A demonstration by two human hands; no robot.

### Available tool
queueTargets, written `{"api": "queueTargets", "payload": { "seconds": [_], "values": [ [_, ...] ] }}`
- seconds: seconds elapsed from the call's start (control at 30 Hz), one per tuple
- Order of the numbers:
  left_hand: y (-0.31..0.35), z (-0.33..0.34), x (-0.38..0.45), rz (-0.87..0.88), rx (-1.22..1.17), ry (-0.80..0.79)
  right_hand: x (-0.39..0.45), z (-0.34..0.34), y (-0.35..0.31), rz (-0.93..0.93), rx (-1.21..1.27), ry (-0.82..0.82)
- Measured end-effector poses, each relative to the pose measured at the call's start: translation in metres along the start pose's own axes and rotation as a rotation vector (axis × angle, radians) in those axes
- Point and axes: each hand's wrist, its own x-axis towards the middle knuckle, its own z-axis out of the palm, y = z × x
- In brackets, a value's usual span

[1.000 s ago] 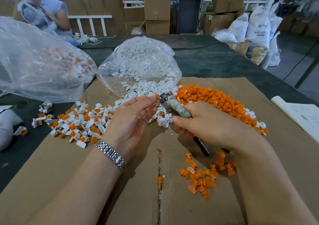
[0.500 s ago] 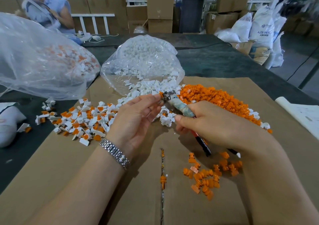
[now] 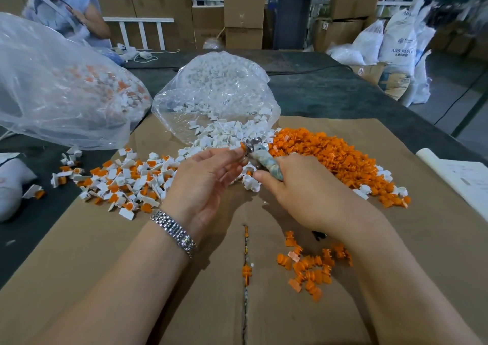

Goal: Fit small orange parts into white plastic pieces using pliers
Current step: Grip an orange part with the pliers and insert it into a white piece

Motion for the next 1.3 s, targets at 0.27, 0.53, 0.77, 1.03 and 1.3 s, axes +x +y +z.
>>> {"api": "queueTargets", "payload": {
  "seconds": [0.27, 0.53, 0.77, 1.03, 1.3],
  "values": [
    [-0.003, 0.001, 0.000, -0.023, -0.003, 0.040, 0.004, 0.005, 0.002, 0.019, -0.068, -0.012],
    [0.012, -0.012, 0.001, 0.163, 0.609, 0.248, 0.007, -0.011, 0.030, 0.155, -0.065, 0.086],
    [0.019, -0.028, -0.002, 0.550, 1.559, 0.502, 0.017, -0.004, 0.058, 0.389, -0.236, 0.177],
    [-0.018, -0.007, -0.002, 0.696, 1.804, -0.306, 0.025, 0.006, 0.063, 0.412, -0.288, 0.105],
    [-0.021, -0.009, -0.002, 0.662, 1.801, -0.302, 0.024, 0.004, 0.064, 0.402, -0.194, 0.115]
  ]
}}
